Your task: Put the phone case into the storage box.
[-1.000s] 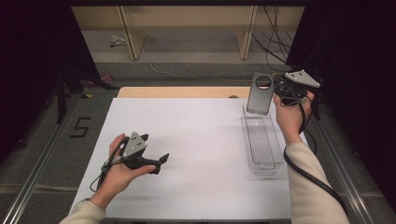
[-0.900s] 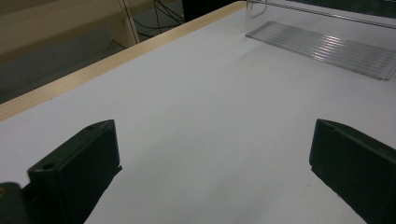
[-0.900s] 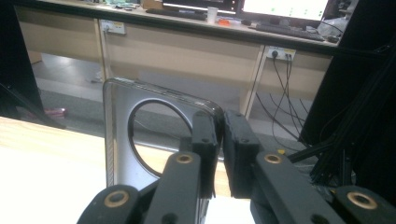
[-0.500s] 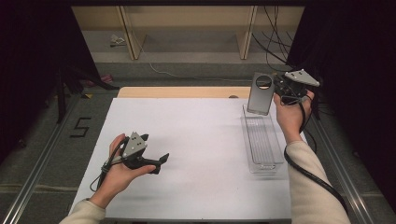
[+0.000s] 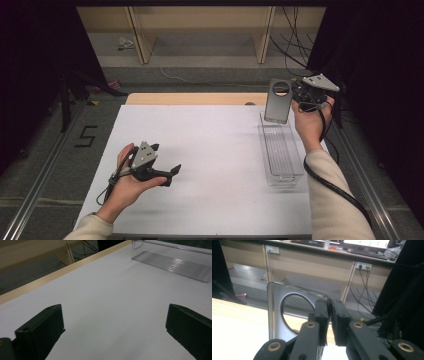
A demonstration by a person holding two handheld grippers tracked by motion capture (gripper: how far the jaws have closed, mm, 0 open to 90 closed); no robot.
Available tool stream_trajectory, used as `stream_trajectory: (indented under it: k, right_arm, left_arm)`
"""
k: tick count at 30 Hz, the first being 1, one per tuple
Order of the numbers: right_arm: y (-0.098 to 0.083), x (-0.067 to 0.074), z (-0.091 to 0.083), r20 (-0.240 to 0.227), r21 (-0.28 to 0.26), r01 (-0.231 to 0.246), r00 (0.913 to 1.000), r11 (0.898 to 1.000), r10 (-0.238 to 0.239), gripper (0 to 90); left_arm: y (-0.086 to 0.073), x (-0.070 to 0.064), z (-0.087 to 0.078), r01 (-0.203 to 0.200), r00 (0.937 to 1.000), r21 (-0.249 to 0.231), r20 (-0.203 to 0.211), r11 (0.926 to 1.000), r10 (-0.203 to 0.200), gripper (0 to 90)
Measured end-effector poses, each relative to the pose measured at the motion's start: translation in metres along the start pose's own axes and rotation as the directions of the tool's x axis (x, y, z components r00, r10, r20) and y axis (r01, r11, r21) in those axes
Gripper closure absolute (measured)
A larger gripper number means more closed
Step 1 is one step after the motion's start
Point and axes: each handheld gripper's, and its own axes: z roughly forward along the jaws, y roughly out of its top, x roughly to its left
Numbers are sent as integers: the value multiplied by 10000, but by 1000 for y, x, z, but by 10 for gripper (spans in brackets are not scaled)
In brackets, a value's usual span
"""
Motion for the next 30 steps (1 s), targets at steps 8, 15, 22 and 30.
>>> stream_trajectory:
  k: [8, 15, 22, 30]
  right_arm:
    - [-1, 3, 3, -4, 9, 72, 10000, 10000, -72, 840]
    - [-2, 3, 6, -10, 59, 32, 10000, 10000, -32, 840]
    - [-5, 3, 8, 8, 169, 67, 10000, 9998, -67, 840]
    - [-6, 4, 11, -4, 229, 112, 9999, 9997, -112, 840]
  left_arm:
    - [0, 0, 0, 22, 10000, -4, 3, 10000, -22, 12]
    - [0, 1, 0, 38, 10000, -1, 2, 10000, -38, 12]
    - [0, 1, 0, 66, 10000, 19, 9, 10000, -67, 11]
    - [-1, 0, 0, 62, 10000, 24, 13, 10000, -62, 11]
